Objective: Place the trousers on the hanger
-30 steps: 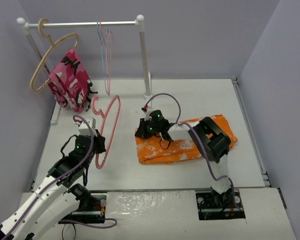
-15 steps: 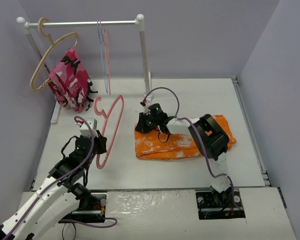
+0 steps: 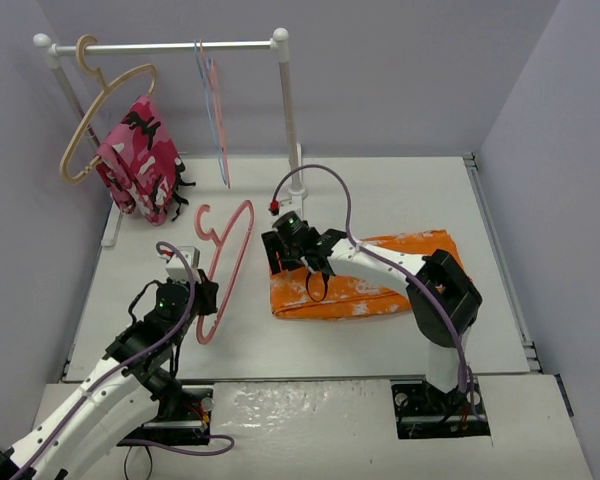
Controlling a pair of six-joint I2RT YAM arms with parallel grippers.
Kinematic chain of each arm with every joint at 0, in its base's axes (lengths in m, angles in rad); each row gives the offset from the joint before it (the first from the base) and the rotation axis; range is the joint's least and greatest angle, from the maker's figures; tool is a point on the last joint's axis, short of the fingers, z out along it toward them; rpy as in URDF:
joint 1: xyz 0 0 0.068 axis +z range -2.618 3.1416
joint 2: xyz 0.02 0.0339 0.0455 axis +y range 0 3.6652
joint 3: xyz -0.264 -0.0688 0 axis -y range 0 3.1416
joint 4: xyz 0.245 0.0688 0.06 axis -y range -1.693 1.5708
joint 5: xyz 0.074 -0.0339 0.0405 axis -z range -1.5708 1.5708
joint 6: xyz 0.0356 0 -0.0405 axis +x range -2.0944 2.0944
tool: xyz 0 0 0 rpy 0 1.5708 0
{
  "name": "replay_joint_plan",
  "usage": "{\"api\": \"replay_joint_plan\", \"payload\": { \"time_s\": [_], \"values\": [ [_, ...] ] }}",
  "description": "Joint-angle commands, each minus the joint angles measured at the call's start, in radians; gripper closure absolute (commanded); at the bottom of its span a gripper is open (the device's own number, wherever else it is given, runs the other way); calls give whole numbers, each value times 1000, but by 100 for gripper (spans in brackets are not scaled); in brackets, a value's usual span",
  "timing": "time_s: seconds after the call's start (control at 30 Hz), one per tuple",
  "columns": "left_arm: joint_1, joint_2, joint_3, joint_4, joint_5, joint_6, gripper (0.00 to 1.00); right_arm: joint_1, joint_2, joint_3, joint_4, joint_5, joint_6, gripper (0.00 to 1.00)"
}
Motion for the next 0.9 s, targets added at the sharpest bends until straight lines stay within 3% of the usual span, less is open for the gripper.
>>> {"api": "replay_joint_plan", "payload": {
  "time_s": [0.0, 0.6, 0.77, 0.87],
  "values": [
    [-1, -25, 4, 86, -46, -21, 100, 44, 76, 95, -84, 122, 43, 36],
    [-1, -19, -52, 138, -35, -41, 100, 80, 266, 277, -214, 211, 112, 38],
    [-2, -11, -74, 166, -23, -54, 100, 80, 294, 247, -223, 152, 138, 46],
    [-1, 8, -83, 195, -19, -59, 100, 80, 311, 238, -221, 89, 139, 61]
  ]
}}
